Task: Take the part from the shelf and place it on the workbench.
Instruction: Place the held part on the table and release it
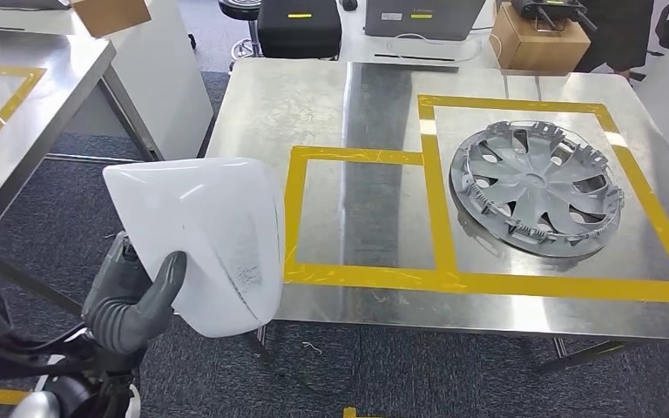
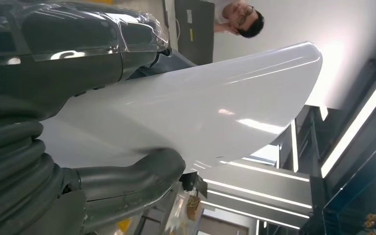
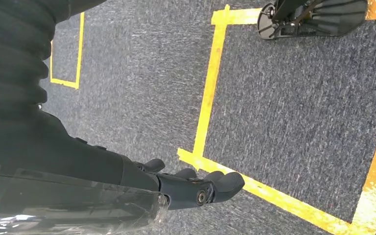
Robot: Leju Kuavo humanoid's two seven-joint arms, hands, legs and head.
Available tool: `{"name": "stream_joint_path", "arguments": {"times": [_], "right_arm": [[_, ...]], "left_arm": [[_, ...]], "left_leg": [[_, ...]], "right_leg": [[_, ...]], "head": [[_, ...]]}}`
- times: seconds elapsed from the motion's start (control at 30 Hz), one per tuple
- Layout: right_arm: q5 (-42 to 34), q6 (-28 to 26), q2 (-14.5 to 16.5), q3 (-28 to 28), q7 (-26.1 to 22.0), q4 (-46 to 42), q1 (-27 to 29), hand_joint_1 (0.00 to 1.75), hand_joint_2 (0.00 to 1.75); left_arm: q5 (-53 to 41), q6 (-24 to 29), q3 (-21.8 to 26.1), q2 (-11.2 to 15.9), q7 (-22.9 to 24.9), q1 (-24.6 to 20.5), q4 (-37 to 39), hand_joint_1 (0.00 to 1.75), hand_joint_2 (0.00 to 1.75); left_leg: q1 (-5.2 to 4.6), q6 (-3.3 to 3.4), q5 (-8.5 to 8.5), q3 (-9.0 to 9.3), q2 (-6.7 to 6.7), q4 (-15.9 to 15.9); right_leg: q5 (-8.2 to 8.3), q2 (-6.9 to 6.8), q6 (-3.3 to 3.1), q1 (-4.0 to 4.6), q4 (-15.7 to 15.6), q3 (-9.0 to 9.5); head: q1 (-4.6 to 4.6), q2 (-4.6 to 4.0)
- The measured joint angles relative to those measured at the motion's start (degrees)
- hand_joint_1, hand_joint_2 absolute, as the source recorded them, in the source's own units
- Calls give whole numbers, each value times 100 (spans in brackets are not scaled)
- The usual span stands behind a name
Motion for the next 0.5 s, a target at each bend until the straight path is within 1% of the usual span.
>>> {"name": "stream_joint_path", "arguments": {"times": [0.17,0.23,0.3,0.4,0.43,0.5], "right_arm": [[1,17,6,-3,16,1,3,0,175],[1,26,11,-9,18,1,2,0,175],[1,36,19,-16,24,0,3,0,175],[1,55,32,-22,38,1,5,0,175],[1,61,39,-22,45,1,3,0,175],[1,66,50,-23,63,1,2,0,175]], "left_arm": [[-543,36,-31,1,317,-8,-51,175,175],[-946,96,-48,2,548,-30,-59,175,175],[-1742,169,-69,11,989,-97,-71,175,175],[-3540,111,-98,76,2046,-356,-84,175,175],[-4009,53,-104,104,2339,-458,-84,175,175],[-4501,-38,-109,160,2660,-625,-83,175,175]], "left_leg": [[-12,0,1,11,1,0],[-15,0,1,15,-1,0],[-15,0,1,16,-9,0],[-16,0,1,16,-30,0],[-17,0,1,17,-34,0],[-19,0,1,17,-37,0]], "right_leg": [[1,1,0,-10,-6,15],[2,1,1,-13,-11,22],[2,1,2,-13,-15,25],[3,0,3,-14,-17,30],[3,-1,3,-15,-18,32],[3,-1,4,-17,-18,33]], "head": [[0,0],[0,0],[0,0],[0,0],[0,0],[0,0]]}}
